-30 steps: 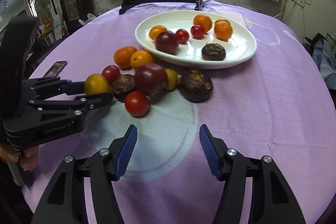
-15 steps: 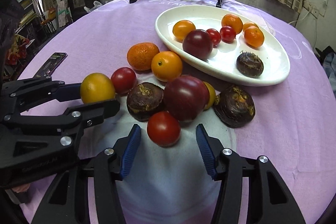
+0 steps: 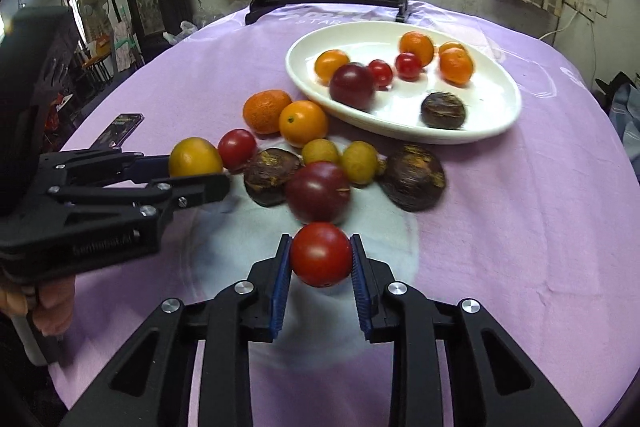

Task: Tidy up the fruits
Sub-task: 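Carry both tomatoes onto the plate and open both tools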

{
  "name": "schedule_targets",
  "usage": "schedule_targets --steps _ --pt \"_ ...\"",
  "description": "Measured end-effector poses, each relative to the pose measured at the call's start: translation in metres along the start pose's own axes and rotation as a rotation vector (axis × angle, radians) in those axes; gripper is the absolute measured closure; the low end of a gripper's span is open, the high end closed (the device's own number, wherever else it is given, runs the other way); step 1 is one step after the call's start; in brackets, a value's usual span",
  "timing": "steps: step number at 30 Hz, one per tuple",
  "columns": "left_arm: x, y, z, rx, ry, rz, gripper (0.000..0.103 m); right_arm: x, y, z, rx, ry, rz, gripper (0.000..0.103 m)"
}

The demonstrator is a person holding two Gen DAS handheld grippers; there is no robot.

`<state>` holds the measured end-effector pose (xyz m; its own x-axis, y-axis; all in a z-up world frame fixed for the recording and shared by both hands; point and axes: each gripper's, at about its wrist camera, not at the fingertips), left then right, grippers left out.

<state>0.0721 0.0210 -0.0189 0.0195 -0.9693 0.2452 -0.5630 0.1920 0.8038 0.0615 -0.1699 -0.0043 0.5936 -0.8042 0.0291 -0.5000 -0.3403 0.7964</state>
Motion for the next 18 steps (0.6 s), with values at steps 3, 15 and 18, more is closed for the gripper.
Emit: schedule_targets --steps 3,15,18 --pt "0.009 0.006 -0.005 0.004 -0.022 0.005 0.063 0.018 0.016 0.002 0.030 -0.034 0.024 0.074" --pt "0.056 0.009 -0.067 0.059 -0.098 -0.002 0.063 0.062 0.032 -0.037 0.130 -0.030 0.085 0.074" --pt "0.065 0.000 -0.082 0.053 -0.096 0.007 0.063 0.068 0.028 -0.047 0.136 -0.018 0.094 0.074"
Point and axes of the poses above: each gripper's, at about its wrist camera, not at the fingertips, and y roughly against the way its jaws point, x to its right, z to its underside, and after that the axes turned 10 degrees about y, right-handed
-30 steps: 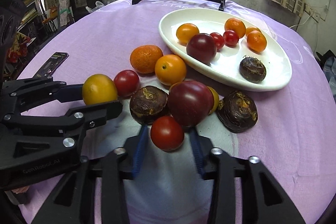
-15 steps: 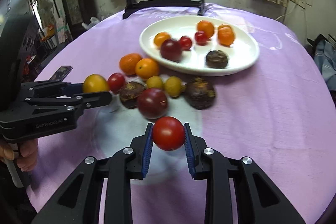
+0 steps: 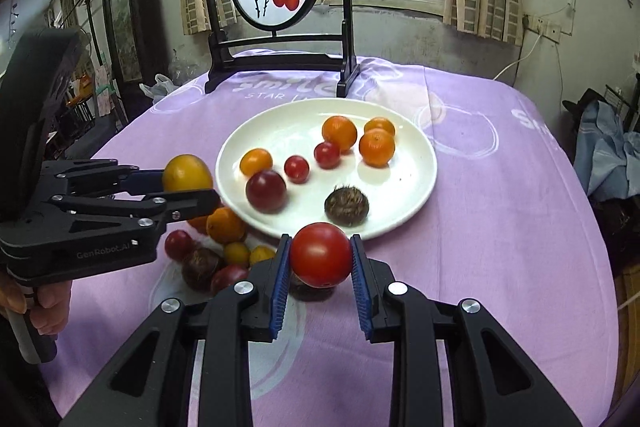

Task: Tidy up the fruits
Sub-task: 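Carry both tomatoes onto the plate and open both tools, then withdraw both open tools from the plate toward the pile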

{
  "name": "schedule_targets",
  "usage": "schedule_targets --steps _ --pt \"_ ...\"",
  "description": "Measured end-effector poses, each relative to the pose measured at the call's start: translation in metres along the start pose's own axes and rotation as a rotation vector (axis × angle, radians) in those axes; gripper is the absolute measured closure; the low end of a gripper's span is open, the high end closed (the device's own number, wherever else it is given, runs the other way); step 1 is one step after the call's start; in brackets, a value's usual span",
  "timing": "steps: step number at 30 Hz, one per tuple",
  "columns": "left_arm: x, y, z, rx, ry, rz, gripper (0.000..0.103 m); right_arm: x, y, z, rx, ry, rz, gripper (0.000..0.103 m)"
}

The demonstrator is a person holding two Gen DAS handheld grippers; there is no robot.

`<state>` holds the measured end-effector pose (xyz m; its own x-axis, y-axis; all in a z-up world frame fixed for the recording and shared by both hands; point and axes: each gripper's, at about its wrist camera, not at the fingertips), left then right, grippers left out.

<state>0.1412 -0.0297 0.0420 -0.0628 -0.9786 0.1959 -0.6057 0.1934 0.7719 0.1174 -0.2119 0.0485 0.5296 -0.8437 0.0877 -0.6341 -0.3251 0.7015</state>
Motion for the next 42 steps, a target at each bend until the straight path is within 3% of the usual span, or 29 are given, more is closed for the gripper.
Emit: schedule_targets --steps 12,21,22,23,24,25,30,35,42 --pt "0.010 -0.074 -0.049 -0.071 0.032 -0.066 0.063 0.037 -0.070 -0.025 -0.060 -0.045 0.040 0.074" --pt "0.016 -0.098 -0.064 -0.052 0.027 -0.080 0.062 0.051 -0.101 -0.024 -0.075 -0.094 0.032 0.072" --pt "0.017 -0.099 -0.066 -0.048 0.033 -0.074 0.060 0.052 -0.101 -0.023 -0.068 -0.103 0.045 0.062" --pt "0.016 -0.100 -0.068 -0.044 0.042 -0.072 0.050 0.054 -0.100 -0.022 -0.060 -0.113 0.064 0.046" --pt "0.015 -0.099 -0.069 -0.035 0.055 -0.075 0.044 0.056 -0.099 -0.021 -0.054 -0.120 0.077 0.043" --pt "0.014 -0.097 -0.070 -0.023 0.066 -0.077 0.038 0.057 -0.098 -0.021 -0.051 -0.123 0.072 0.043" --pt "0.008 -0.085 -0.067 -0.012 0.088 -0.063 0.037 0.060 -0.092 -0.019 -0.049 -0.131 0.052 0.043" --pt "-0.002 -0.065 -0.057 0.004 0.103 -0.057 0.027 0.056 -0.083 -0.015 -0.048 -0.128 0.038 0.043" --pt "-0.011 -0.036 -0.028 0.018 0.091 -0.052 0.023 0.046 -0.058 -0.004 -0.026 -0.126 0.040 0.043"
Point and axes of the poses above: each gripper's, at about its wrist camera, not at the fingertips, and y roughly against the way its jaws point, x to its right, z to its underside, and after that the axes turned 10 degrees about y, right-handed
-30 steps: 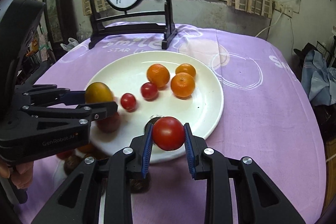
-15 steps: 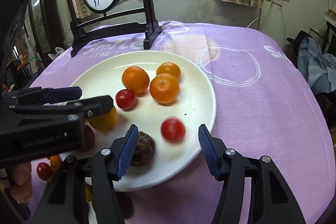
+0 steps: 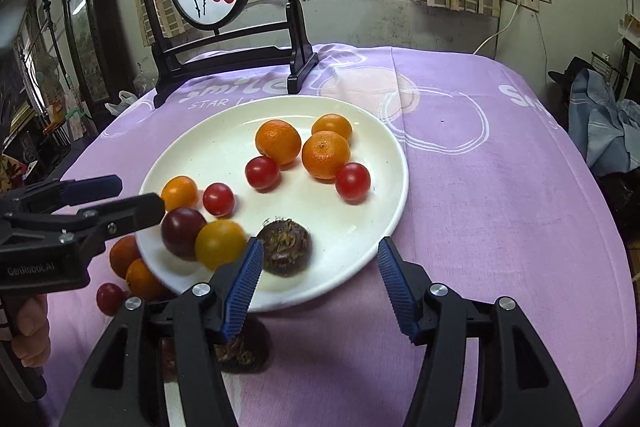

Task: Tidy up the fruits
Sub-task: 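Withdraw both open tools from the plate toward the pile, then grasp a dark red plum with the right tool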

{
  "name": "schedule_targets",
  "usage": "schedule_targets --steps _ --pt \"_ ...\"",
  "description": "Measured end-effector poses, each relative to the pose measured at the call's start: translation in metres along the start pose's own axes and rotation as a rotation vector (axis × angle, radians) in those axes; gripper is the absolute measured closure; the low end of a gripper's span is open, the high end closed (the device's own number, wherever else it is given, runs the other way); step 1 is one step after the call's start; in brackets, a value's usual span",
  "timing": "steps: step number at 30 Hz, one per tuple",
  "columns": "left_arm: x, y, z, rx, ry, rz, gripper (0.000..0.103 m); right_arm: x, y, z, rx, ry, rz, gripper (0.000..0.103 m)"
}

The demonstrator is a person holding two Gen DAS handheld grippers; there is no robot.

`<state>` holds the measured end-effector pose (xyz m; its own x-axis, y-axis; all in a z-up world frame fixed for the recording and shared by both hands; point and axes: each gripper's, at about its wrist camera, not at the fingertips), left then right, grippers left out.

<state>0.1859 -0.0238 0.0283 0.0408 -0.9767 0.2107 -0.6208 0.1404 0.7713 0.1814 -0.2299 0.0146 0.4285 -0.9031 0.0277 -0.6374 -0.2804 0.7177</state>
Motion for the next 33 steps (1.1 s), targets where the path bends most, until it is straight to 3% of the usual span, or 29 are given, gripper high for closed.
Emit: schedule_targets --steps 15,24,33 --pt "-0.039 0.030 0.054 -0.007 0.039 -0.003 0.016 -0.049 0.033 0.049 -0.043 0.062 -0.056 0.043" --pt "-0.063 0.030 0.061 0.025 0.040 -0.048 0.015 -0.092 0.036 0.048 -0.077 0.172 -0.071 0.043" --pt "-0.072 0.033 0.057 0.019 0.076 -0.020 0.014 -0.119 0.011 0.052 -0.159 0.240 -0.111 0.043"
Point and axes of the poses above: each gripper's, at about its wrist camera, not at the fingertips, and y roughly against the way its jaws point, x to its right, z to its underside, and after that the axes turned 10 degrees about y, right-handed
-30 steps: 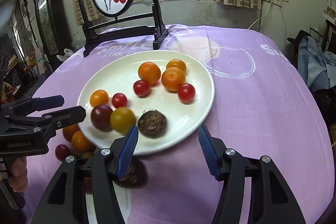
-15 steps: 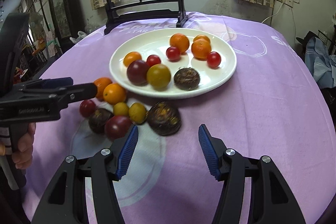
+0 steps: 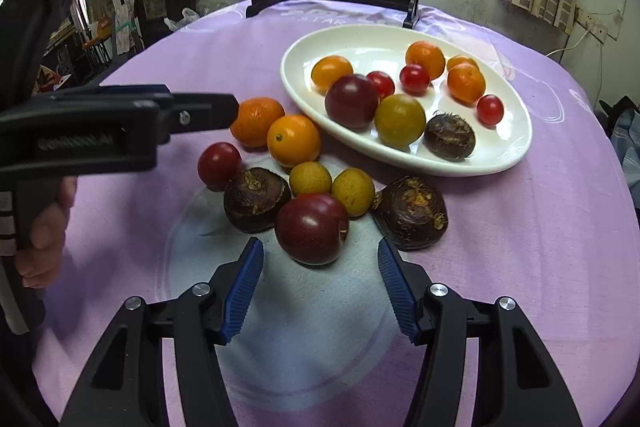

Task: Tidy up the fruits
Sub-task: 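Grasp a dark red plum with the right tool, then grasp a red tomato with the left tool while the right tool holds the plum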

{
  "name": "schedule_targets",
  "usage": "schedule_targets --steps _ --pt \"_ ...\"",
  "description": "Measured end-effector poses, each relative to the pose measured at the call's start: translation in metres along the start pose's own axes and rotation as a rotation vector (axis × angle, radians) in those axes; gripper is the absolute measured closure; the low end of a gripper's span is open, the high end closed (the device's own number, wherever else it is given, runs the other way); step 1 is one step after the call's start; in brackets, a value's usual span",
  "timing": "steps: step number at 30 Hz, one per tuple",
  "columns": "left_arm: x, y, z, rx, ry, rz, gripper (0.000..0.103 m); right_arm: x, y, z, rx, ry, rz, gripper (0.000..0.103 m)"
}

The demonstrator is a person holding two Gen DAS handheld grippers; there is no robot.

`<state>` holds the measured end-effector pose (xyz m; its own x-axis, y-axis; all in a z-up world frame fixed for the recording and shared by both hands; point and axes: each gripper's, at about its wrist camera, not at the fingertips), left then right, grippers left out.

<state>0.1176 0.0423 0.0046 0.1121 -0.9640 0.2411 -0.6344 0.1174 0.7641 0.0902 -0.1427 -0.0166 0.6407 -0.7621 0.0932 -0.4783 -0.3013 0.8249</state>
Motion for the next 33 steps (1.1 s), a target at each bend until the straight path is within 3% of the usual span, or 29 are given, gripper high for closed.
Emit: schedule_targets --steps 4,10,18,26,30,33 --pt "0.000 -0.002 0.000 -0.008 -0.001 0.007 0.014 -0.001 -0.008 -0.004 -0.015 0.014 0.002 0.043" --pt "0.000 -0.007 0.001 -0.024 -0.003 0.002 0.014 -0.003 -0.018 -0.016 -0.019 0.023 -0.005 0.063" --pt "-0.001 -0.007 0.004 -0.043 0.009 0.011 0.014 0.016 0.000 0.002 0.027 -0.074 -0.047 0.063" --pt "0.019 -0.009 0.023 -0.060 -0.099 0.006 0.014 0.047 0.013 0.017 0.055 -0.140 -0.029 0.063" --pt "0.015 -0.008 0.035 -0.101 -0.124 0.064 0.014 0.051 0.014 0.018 0.058 -0.146 -0.051 0.063" --pt "0.010 -0.009 0.042 -0.111 -0.145 0.059 0.014 0.049 0.015 0.017 0.053 -0.135 -0.045 0.063"
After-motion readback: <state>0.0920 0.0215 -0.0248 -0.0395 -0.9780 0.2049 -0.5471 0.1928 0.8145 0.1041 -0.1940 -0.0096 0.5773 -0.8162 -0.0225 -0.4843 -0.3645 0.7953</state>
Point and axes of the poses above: each gripper's, at about its wrist camera, not at the fingertips, and y roughly against the way its jaws point, x to its right, z to its underside, and after that the axes turned 10 degrees about y, right-handed
